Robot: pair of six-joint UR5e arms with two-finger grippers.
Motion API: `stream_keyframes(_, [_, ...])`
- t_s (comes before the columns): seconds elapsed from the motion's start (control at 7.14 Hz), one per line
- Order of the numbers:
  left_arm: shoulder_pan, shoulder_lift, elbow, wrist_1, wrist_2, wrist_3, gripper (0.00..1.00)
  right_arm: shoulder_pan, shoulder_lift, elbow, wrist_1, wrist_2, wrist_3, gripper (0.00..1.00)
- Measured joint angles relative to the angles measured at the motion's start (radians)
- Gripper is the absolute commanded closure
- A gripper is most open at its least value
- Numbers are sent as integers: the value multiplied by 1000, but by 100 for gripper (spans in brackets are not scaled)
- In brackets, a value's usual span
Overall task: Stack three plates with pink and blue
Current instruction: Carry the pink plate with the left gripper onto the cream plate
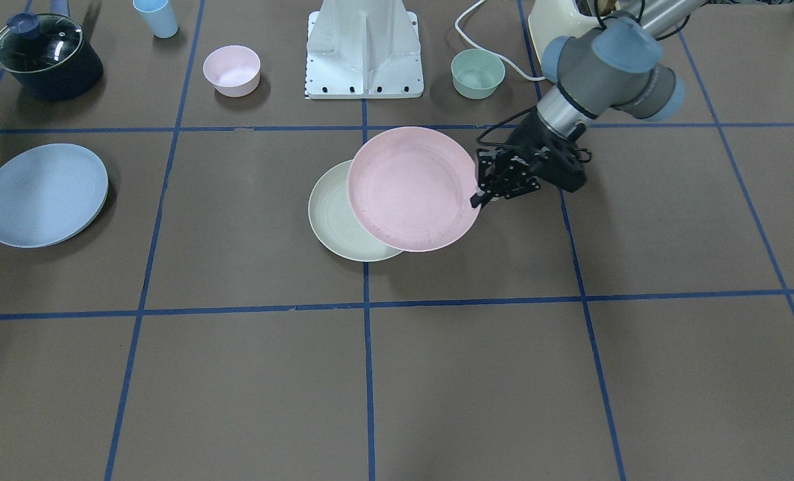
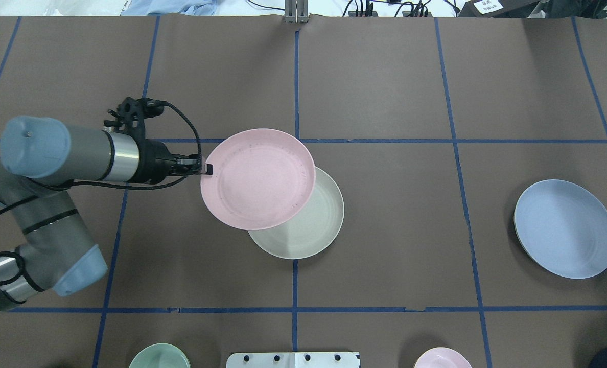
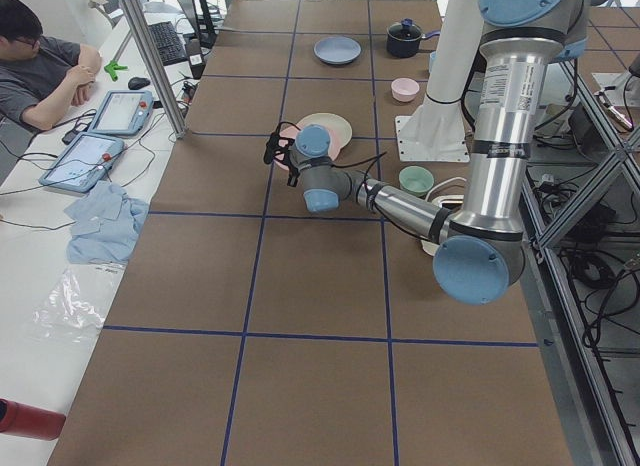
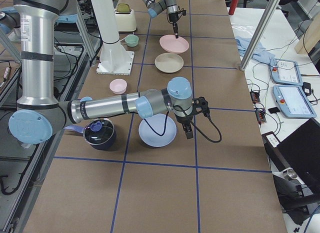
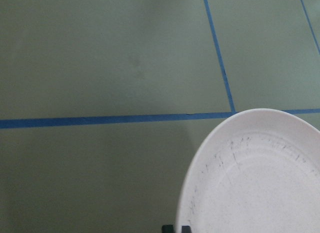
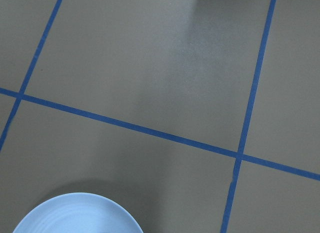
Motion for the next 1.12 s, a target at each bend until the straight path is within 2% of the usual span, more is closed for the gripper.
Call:
stream_keyframes(0.28, [60, -84, 75, 30, 77, -36, 100, 0, 0, 0, 0, 0, 0, 0])
stream_keyframes(1.12, [141, -87, 95, 35, 181, -32, 100, 0, 1, 0, 0, -1, 2, 0])
